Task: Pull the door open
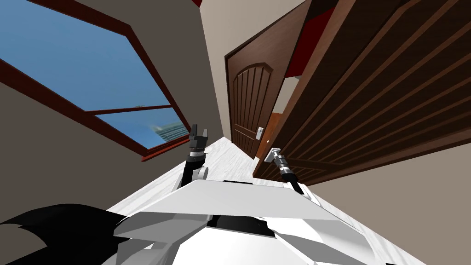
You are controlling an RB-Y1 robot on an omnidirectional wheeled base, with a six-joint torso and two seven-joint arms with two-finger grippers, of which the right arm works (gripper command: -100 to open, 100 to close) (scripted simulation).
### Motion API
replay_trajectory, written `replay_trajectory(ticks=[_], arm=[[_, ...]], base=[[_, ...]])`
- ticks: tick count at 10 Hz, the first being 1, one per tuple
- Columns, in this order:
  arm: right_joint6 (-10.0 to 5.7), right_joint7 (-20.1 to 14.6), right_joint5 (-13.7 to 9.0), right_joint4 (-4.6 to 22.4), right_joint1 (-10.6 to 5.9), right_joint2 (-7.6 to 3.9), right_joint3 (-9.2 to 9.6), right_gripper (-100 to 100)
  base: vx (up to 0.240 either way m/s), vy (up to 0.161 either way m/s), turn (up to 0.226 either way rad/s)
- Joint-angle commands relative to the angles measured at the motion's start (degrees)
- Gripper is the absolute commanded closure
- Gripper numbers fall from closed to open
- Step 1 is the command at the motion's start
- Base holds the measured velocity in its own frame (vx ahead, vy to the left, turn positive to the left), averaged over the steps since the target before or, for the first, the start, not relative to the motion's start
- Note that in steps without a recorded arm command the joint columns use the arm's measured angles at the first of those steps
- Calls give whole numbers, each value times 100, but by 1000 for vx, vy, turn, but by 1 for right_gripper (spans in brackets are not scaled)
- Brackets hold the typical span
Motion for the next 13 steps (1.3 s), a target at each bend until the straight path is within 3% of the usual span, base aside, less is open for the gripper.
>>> replay_trajectory(ticks=[1,3,8,9,13], arm=[[-118,-95,18,-21,95,-93,27,100],[-222,-178,34,-40,179,-174,50,100],[-704,-564,109,-127,567,-552,160,100],[-625,-519,109,-121,509,-506,180,100],[-1024,-728,150,-55,726,-731,206,100]], base=[[-156,-5,135],[-196,-83,115],[-239,-91,151],[-92,-17,10],[-197,-82,141]])
